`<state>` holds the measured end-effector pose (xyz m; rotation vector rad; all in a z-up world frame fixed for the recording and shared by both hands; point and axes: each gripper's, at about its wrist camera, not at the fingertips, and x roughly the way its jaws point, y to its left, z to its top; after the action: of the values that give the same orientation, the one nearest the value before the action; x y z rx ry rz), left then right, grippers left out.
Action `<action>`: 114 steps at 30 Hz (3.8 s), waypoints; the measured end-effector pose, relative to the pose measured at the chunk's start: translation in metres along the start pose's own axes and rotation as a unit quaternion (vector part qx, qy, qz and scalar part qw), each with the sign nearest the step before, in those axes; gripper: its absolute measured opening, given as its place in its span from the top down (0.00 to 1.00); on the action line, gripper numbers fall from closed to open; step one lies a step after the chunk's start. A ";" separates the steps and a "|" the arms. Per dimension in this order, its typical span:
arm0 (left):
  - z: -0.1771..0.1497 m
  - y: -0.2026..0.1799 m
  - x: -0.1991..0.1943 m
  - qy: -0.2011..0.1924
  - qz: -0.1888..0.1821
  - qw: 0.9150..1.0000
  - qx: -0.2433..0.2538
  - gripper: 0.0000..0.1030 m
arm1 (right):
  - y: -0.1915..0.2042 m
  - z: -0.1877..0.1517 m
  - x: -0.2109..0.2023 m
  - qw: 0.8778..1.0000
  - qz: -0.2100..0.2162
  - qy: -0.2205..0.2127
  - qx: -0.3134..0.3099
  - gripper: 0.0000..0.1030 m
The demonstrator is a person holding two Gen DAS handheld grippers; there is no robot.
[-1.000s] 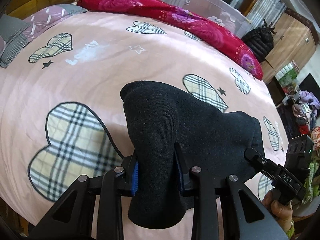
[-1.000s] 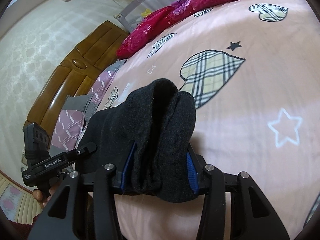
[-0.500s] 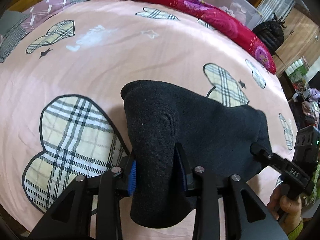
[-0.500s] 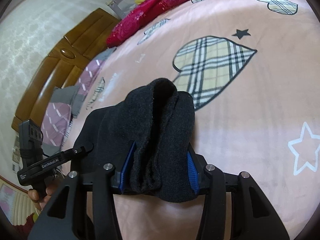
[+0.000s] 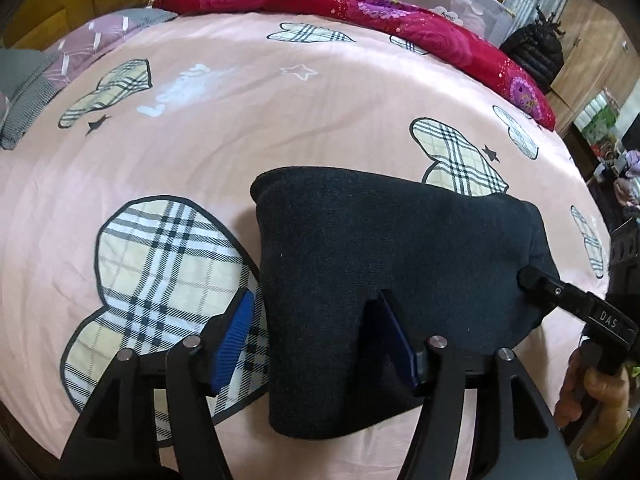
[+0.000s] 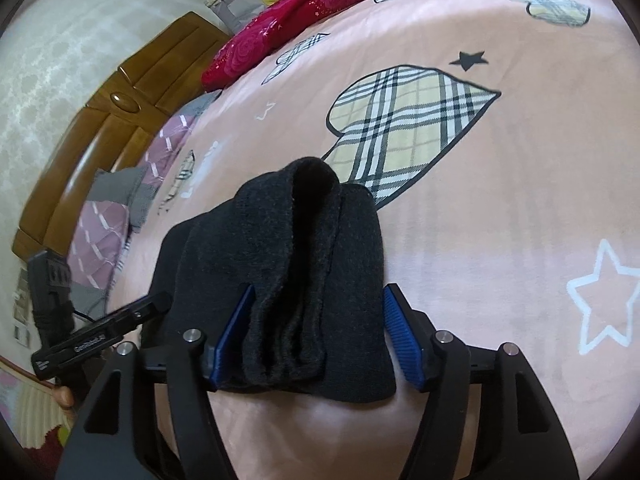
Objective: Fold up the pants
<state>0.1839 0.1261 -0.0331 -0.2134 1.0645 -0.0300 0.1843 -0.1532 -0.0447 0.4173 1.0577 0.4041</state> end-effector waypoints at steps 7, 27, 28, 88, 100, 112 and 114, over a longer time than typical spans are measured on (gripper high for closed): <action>-0.010 0.003 -0.016 -0.014 0.015 1.000 -0.006 0.35 | 0.025 -0.003 -0.019 0.997 -0.052 -0.026 -0.054 0.31; -0.052 -0.008 -0.063 -0.062 0.075 0.995 0.011 0.27 | 0.072 -0.037 -0.060 0.984 -0.094 -0.072 -0.133 0.17; -0.054 -0.010 -0.065 -0.064 0.077 0.995 0.013 0.27 | 0.073 -0.039 -0.061 0.983 -0.096 -0.074 -0.136 0.17; -0.091 -0.017 -0.071 -0.079 0.119 0.988 0.052 0.20 | 0.115 -0.091 -0.045 0.960 -0.134 -0.107 -0.220 0.13; -0.092 -0.012 -0.071 -0.091 0.108 0.989 0.043 0.20 | 0.117 -0.092 -0.040 0.960 -0.124 -0.114 -0.222 0.13; -0.092 -0.014 -0.076 -0.112 0.100 0.988 0.048 0.20 | 0.118 -0.093 -0.041 0.958 -0.111 -0.135 -0.226 0.13; -0.092 -0.015 -0.077 -0.115 0.100 0.987 0.049 0.20 | 0.119 -0.093 -0.040 0.959 -0.110 -0.134 -0.226 0.13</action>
<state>0.0675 0.1066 -0.0071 -0.0186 0.8477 0.1212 0.0699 -0.0603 0.0060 -0.0554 0.7080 0.3653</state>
